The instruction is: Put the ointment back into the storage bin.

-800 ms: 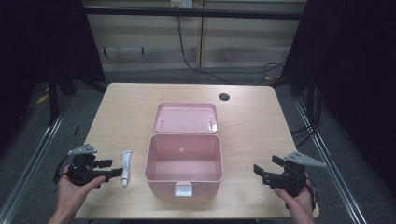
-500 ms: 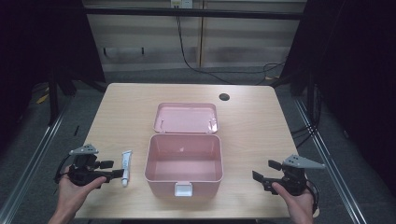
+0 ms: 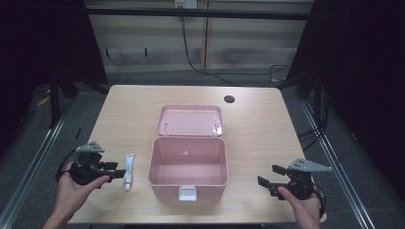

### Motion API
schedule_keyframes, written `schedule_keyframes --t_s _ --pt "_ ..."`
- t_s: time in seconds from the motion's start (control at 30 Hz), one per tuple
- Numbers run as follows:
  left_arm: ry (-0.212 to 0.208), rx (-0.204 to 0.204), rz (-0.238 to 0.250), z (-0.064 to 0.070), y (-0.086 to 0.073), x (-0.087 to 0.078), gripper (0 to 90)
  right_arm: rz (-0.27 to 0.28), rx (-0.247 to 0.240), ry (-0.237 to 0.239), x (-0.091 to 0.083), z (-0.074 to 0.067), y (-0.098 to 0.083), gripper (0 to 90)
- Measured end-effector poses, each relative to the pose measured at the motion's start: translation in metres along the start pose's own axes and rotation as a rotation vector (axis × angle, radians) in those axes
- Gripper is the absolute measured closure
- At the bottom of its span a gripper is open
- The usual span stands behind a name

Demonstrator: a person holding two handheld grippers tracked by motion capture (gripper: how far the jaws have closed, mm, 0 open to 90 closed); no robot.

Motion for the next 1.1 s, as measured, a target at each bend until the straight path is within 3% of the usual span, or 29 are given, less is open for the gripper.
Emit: schedule_keyframes --t_s 0.27,0.3,0.37,0.4,0.5,0.67,0.8,0.87,0.9,1.1 --pt "-0.029 -0.057 -0.068 -0.009 0.010 0.004 48.7 -0.014 -0.008 0.032 0.002 -0.005 0.000 22.3" --pt "-0.043 -0.054 -0.099 -0.011 0.011 0.005 48.7 -0.014 -0.008 0.032 0.002 -0.005 0.000 22.3" --pt "-0.011 -0.058 -0.129 -0.013 0.014 0.010 49.8 -0.018 -0.011 0.034 0.003 -0.005 0.000 22.0" --pt "-0.016 -0.057 -0.155 -0.013 0.015 0.012 50.6 -0.017 -0.009 0.037 0.003 -0.006 0.000 22.4" --pt "-0.027 -0.059 -0.168 -0.012 0.017 0.015 51.2 -0.014 -0.015 0.044 0.003 -0.006 0.000 22.2" --pt "-0.040 -0.096 -0.229 -0.018 0.017 0.028 51.0 -0.023 -0.018 0.049 0.004 -0.007 0.000 21.3" --pt "-0.035 -0.153 -0.233 -0.025 0.021 0.035 59.2 -0.027 -0.015 0.059 0.004 -0.008 0.000 20.7" --pt "-0.038 -0.142 -0.250 -0.028 0.023 0.036 59.1 -0.027 -0.023 0.060 0.005 -0.008 -0.001 20.6" --pt "-0.031 -0.163 -0.247 -0.028 0.023 0.038 58.8 -0.030 -0.020 0.062 0.005 -0.008 0.000 20.6" --pt "-0.001 -0.176 -0.280 -0.036 0.017 0.047 57.0 -0.037 -0.020 0.069 0.006 -0.009 -0.001 20.4"
Point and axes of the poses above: each handheld gripper's, and its own axes: x roughly forward along the jaws, y roughly out of its top, z roughly to its right, the point moved 5 cm from there along x, roughly forward along the jaws, and after that the axes turned 9 degrees about -y, right-handed, at the moved point
